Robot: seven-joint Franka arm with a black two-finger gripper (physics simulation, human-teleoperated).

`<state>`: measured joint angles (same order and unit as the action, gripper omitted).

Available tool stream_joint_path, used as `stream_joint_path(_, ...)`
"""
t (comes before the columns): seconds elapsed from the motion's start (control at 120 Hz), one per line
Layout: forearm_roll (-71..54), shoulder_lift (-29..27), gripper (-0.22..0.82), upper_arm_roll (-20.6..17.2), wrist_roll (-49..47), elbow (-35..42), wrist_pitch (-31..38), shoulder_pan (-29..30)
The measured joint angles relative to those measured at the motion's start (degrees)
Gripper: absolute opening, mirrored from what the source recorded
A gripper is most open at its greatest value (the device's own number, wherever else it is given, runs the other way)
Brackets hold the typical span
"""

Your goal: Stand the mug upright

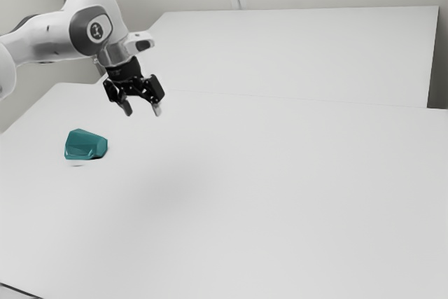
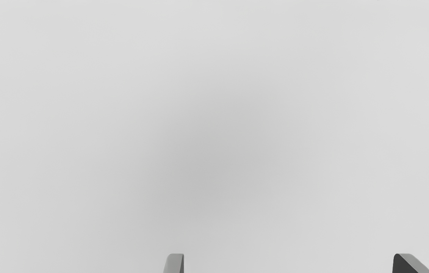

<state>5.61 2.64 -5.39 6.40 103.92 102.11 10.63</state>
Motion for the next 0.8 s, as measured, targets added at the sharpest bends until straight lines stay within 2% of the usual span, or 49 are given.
stream_joint_path(0.217,3.8,2.2,0.6,0.0,16.3,0.3,4.4,17.0)
stream_joint_path(0.508,8.9,7.2,0.6,-0.1,34.2,-2.0,6.3,24.7)
stream_joint_path(0.8,19.0,17.2,0.6,0.6,46.0,-10.2,5.3,32.3)
